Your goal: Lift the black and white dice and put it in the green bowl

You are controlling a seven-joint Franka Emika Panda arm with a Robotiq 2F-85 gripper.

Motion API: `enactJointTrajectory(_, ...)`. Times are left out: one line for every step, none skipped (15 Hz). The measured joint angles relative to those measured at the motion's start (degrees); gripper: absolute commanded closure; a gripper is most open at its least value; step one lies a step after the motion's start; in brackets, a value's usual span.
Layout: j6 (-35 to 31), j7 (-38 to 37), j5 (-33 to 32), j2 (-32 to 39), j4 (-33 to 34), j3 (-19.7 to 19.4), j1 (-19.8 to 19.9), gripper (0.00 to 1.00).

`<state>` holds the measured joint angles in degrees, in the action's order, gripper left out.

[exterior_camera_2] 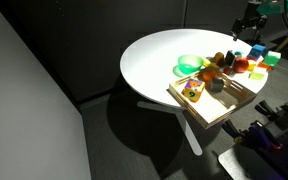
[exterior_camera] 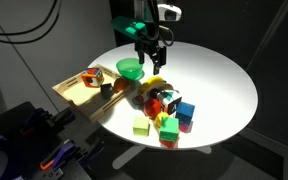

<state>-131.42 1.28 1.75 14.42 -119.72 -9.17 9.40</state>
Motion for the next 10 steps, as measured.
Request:
enactJointTrajectory(0.54,0.00,0.14,0.89,0.91,-0.12,0.31,0.00)
enactJointTrajectory(1.12,0.00,0.31,1.69,1.73,-0.19,0.64,0.00)
enactJointTrajectory(1.78,0.00,0.50,2.47,2.54,-0.23,1.00,0.00)
enactJointTrajectory(2.45,0.00,0.65,3.20,3.27,-0.28,1.35,0.00)
enactJointTrajectory(2.95,0.00,0.75,3.91,3.95,-0.33,1.68,0.00)
enactJointTrajectory(3.13,0.00,0.78,4.60,4.54,-0.35,2.00,0.00)
enactJointTrajectory(3.12,0.04,0.78,5.26,5.02,-0.35,2.29,0.00)
enactJointTrajectory(3.11,0.05,0.78,5.87,5.47,-0.35,2.54,0.00)
enactJointTrajectory(3.03,0.06,0.78,6.44,5.89,-0.36,2.72,0.00)
enactJointTrajectory(2.79,0.06,0.78,7.05,6.23,-0.37,2.87,0.00)
